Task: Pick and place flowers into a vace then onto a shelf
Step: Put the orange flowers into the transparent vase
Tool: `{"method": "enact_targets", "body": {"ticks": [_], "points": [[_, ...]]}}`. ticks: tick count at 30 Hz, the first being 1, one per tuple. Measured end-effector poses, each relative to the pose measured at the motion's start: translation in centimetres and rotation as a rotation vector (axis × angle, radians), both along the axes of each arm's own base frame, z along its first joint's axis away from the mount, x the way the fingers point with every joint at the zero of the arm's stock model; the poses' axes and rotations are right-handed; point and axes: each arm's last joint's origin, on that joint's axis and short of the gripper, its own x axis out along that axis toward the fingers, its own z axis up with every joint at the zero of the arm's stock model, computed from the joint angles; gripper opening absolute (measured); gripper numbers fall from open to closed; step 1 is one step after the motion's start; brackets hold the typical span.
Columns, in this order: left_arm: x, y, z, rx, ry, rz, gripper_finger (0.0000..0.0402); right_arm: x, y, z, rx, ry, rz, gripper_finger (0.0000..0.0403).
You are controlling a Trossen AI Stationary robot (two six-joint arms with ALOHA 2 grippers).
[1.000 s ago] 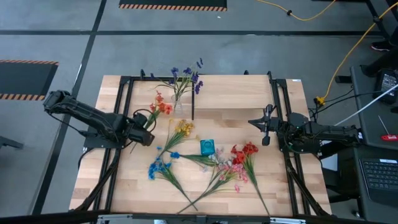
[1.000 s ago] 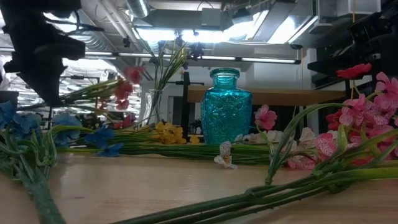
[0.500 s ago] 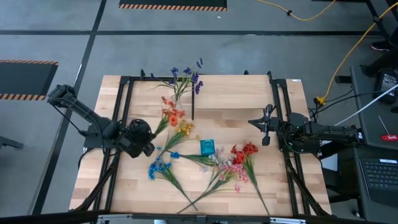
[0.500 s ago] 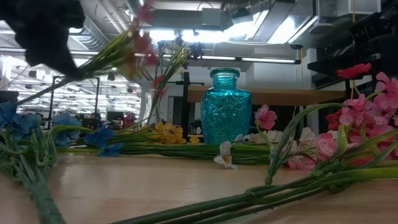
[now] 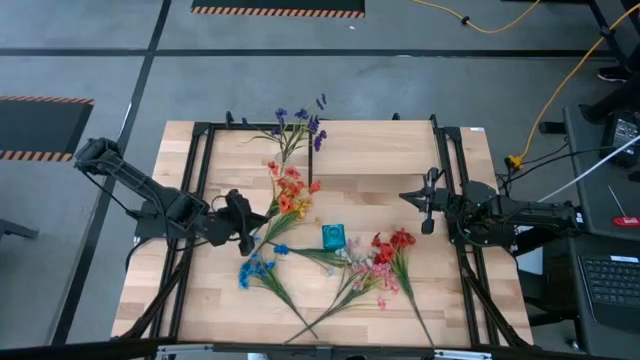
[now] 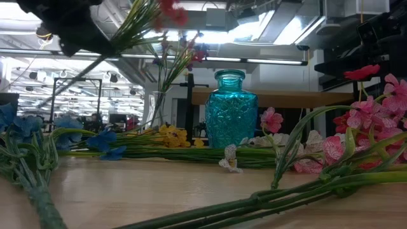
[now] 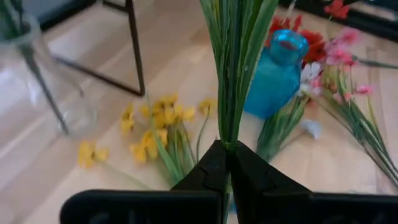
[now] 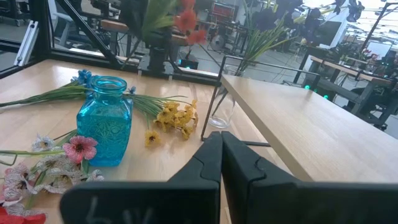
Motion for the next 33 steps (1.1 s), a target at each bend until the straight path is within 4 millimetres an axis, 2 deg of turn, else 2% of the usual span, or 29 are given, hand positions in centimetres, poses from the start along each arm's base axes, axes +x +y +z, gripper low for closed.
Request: {"method": "enact_targets", "body": {"ticks": [8, 17, 26, 33], "points": [[1.7, 1.6, -0.8, 0.089, -0.127, -0.095, 0.0004, 0.0, 0.0, 0.0, 0.025, -0.004, -0.001, 0.0007], [2.8, 3.4, 0.9, 0.297, -0.259, -0.119, 0.0004, 0.0, 0.0, 0.0, 0.028, -0.005, -0.001, 0.0007], [3.2, 7.0, 1.0, 0.34, -0.234, 0.01, 0.0004, 0.0, 0.0, 0.0, 0.028, -0.005, -0.001, 0.0007], [3.5, 9.2, 2.2, 0.398, -0.341, -0.068, 0.0004, 0.0, 0.0, 0.0, 0.027, -0.004, -0.001, 0.0007]]}}
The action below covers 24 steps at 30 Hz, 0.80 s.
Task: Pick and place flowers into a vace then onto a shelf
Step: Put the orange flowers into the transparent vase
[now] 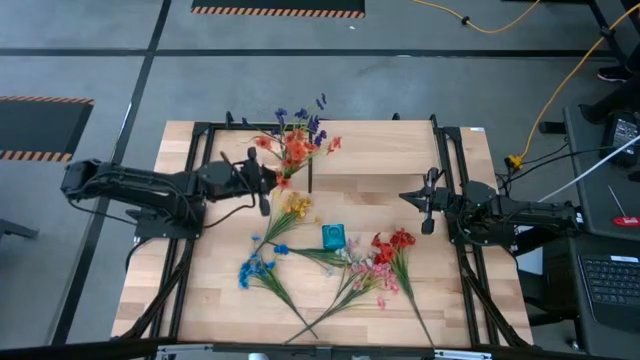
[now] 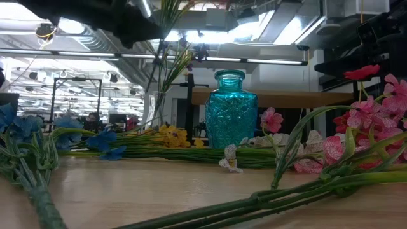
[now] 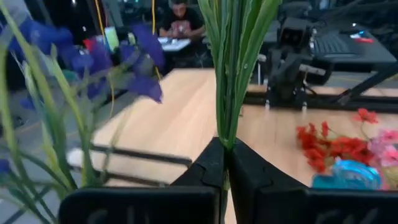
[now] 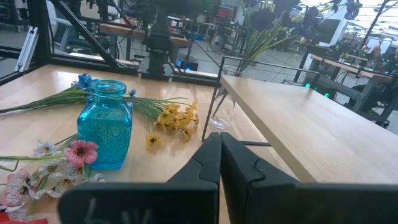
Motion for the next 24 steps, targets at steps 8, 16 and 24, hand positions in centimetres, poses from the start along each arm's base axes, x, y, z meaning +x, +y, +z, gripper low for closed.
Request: {"method": "enact_targets", "body": {"ticks": [8, 16, 24], "points": [[-0.5, 3.2, 0.3, 0.022, -0.027, 0.015, 0.0004, 0.0, 0.0, 0.0, 0.026, -0.005, -0.001, 0.0007], [-1.1, 5.1, 1.2, 0.066, -0.103, 0.057, 0.0004, 0.0, 0.0, 0.0, 0.024, -0.004, -0.001, 0.0007], [-1.5, 6.1, 1.2, 0.068, -0.102, 0.107, 0.0004, 0.0, 0.0, 0.0, 0.024, -0.004, -0.001, 0.0007]]}}
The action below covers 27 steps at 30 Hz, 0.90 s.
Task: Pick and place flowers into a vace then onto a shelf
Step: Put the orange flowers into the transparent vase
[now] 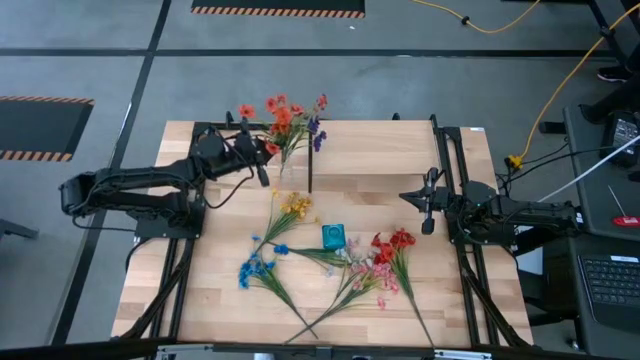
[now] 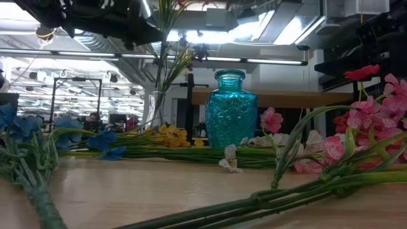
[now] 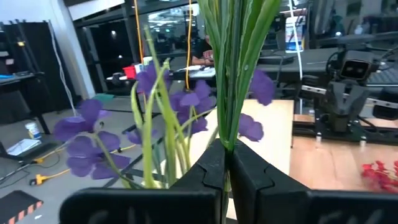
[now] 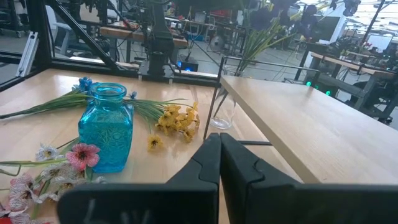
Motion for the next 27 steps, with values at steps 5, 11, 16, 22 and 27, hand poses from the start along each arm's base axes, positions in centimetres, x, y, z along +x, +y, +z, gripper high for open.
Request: {"method": "enact_targets", "body": {"ticks": [5, 11, 16, 22, 27], "points": [[-0.2, 0.5, 0.1, 0.003, -0.007, 0.024, 0.0004, 0.0, 0.0, 0.0, 0.0, 0.0, 0.0, 0.0007], [-0.2, 0.8, -0.1, 0.0, 0.001, 0.025, 0.0005, 0.0, 0.0, 0.0, 0.0, 0.0, 0.0, 0.0007], [0.3, 1.1, -0.7, -0.012, 0.027, 0.024, 0.0005, 0.0, 0.0, 0.0, 0.0, 0.0, 0.0, 0.0007], [0.8, 1.3, -1.0, -0.002, 0.024, 0.025, 0.0005, 0.0, 0.0, 0.0, 0.0, 0.0, 0.0, 0.0007], [0.9, 1.5, -2.0, -0.006, 0.031, 0.054, 0.0004, 0.0, 0.0, 0.0, 0.0, 0.0, 0.0, 0.0007]]}}
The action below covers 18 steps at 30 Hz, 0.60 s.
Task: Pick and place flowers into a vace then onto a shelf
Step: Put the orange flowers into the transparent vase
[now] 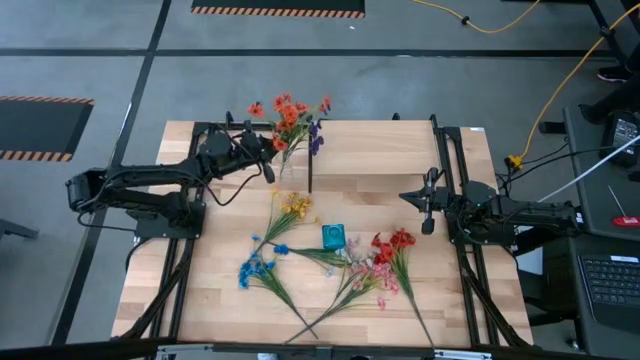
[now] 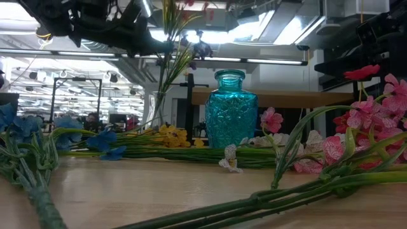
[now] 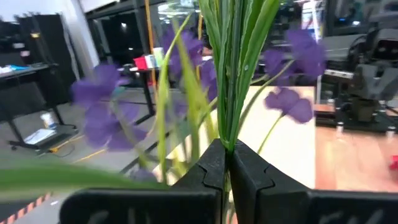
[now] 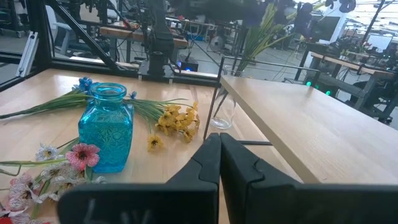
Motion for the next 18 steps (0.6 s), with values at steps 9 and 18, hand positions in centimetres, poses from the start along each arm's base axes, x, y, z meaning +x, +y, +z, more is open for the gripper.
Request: {"method": "enact_targets", "body": {"ticks": [9, 18], "points": [[-1.0, -0.4, -2.3, 0.008, -0.033, 0.022, 0.0005, 0.0, 0.0, 0.0, 0.0, 0.0, 0.0, 0.0007], [-0.8, -0.1, -3.0, -0.005, -0.006, 0.038, 0.0005, 0.0, 0.0, 0.0, 0.003, 0.0, 0.0, 0.0007]]}}
